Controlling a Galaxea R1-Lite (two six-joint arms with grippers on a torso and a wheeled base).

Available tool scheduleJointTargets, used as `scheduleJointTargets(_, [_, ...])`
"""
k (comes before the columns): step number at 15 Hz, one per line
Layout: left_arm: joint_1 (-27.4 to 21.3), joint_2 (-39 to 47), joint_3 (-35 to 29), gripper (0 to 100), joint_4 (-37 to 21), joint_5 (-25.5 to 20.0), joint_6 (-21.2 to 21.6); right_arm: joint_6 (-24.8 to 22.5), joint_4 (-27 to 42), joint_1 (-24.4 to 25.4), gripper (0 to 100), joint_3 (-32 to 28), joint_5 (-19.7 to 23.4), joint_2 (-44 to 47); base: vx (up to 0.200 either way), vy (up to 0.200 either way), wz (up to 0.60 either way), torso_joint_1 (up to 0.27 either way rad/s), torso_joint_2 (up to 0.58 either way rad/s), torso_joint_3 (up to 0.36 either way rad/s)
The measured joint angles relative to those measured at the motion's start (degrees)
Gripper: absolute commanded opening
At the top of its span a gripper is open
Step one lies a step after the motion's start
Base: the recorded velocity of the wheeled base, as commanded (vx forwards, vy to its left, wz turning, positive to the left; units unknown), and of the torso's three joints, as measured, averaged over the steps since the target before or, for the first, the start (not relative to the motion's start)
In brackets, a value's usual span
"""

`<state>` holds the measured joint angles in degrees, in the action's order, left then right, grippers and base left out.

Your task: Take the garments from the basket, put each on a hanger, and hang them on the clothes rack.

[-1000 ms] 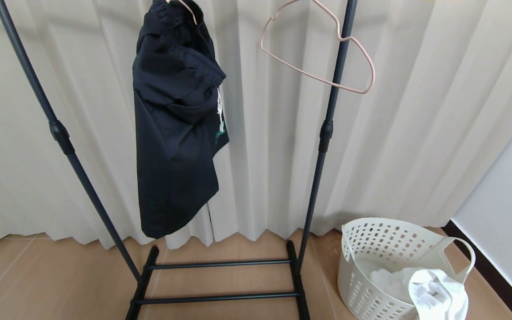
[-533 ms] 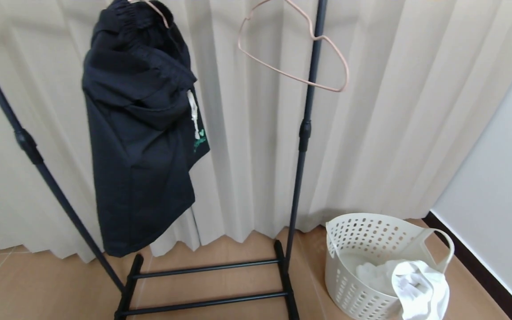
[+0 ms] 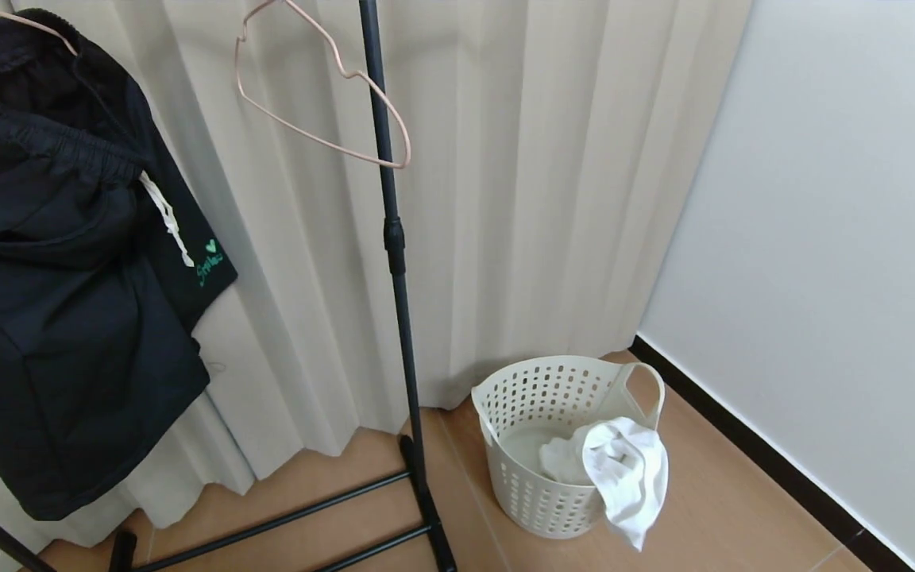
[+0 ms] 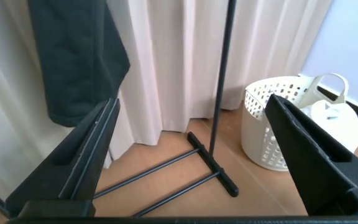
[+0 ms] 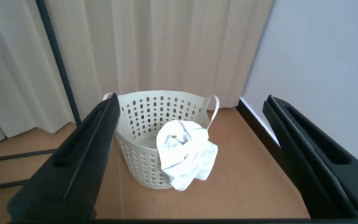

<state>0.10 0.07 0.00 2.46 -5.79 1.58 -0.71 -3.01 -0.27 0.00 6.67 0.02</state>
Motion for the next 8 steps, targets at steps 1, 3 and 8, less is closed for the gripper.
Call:
scheduleJointTargets(1, [0.0,0.0,0.0,100,0.0,0.1,0.0,0.0,-0.1,-0.1,100,0.0,0.0,0.0,0.000,-0.200,0.00,-0.007,0.01,0.002])
scheduleJointTargets(3, [0.0,0.0,0.0,100,0.0,0.1,0.0,0.0,0.0,0.0,100,0.0,0.0,0.0,0.000,-0.200,0.00,0.000,0.00,0.002])
scheduleJointTargets(8, [0.0,0.0,0.0,100,0.0,0.2,0.0,0.0,-0.1,-0.1,100,0.0,0.0,0.0,0.000,-0.120,0.00,0.001,0.00,0.001])
